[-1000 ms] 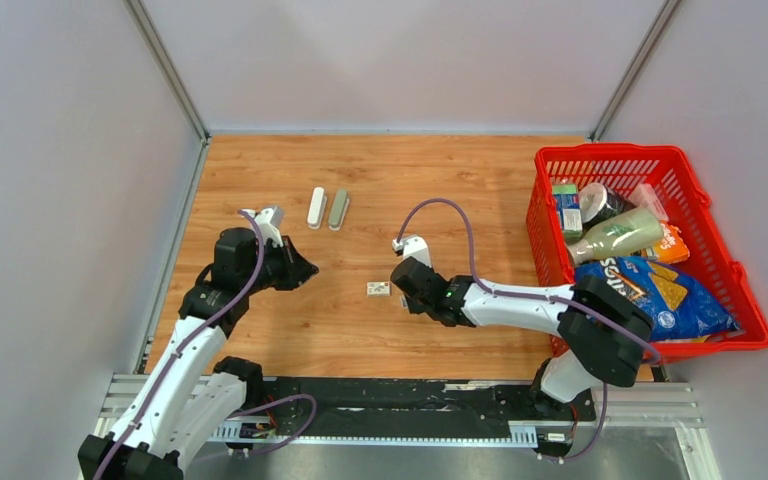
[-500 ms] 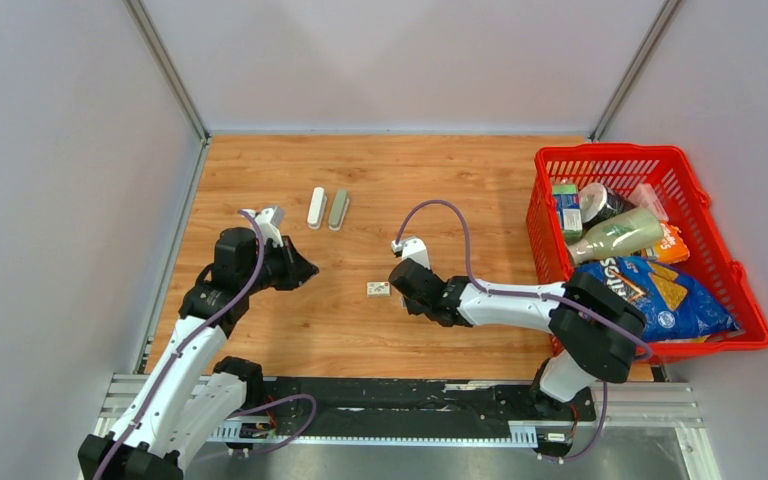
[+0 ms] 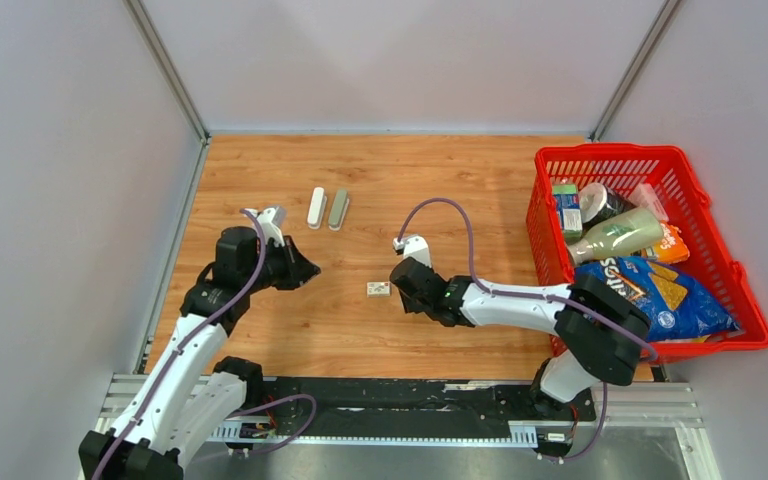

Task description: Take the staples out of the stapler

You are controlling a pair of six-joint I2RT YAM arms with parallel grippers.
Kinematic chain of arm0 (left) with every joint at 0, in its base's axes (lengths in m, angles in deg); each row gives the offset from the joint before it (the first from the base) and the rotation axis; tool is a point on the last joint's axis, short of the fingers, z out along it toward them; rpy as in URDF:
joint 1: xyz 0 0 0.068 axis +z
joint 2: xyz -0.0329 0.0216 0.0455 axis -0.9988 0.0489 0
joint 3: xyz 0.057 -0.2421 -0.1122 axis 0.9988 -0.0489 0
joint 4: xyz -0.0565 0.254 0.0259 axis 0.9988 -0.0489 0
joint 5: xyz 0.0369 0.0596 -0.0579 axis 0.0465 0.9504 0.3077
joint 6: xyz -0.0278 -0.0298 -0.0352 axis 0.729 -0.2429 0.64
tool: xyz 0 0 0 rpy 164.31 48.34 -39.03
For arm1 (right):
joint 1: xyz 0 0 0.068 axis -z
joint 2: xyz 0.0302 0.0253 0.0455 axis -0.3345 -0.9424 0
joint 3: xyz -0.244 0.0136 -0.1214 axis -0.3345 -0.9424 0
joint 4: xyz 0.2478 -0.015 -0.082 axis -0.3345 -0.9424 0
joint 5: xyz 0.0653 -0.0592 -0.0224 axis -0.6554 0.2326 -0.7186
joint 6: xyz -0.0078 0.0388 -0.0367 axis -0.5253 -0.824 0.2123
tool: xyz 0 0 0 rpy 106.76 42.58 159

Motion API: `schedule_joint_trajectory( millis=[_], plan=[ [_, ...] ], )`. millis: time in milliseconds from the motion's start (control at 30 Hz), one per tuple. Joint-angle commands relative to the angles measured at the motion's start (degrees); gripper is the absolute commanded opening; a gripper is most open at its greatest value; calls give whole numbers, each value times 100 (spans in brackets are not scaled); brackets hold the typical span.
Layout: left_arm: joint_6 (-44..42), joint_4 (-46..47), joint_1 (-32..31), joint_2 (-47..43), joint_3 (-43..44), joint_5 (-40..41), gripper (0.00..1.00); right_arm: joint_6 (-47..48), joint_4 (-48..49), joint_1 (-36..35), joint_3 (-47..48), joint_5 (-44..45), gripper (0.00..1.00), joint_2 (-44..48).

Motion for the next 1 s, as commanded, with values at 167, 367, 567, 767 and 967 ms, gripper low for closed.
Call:
schedule_joint_trajectory(
  millis=[167, 367, 567, 767, 967],
  plan=[
    [-28, 538, 42, 143, -181, -263, 10, -180, -161, 30, -86, 697, 50, 970],
    [-10, 784, 24, 354, -331, -508, 16, -663, -941, 301, 62, 776, 57, 1297],
    [-124, 759, -221, 1029, -261, -404, 19, -418, -1638, 495, 397, 741, 50, 1006],
    [-116, 934, -705, 1618, -226, 114, 20, -514, -1322, 644, 160, 180, 45, 866],
    [-142, 1119, -916, 2128, -182, 440, 21, -611, -979, 829, 168, -515, 35, 497]
  ],
)
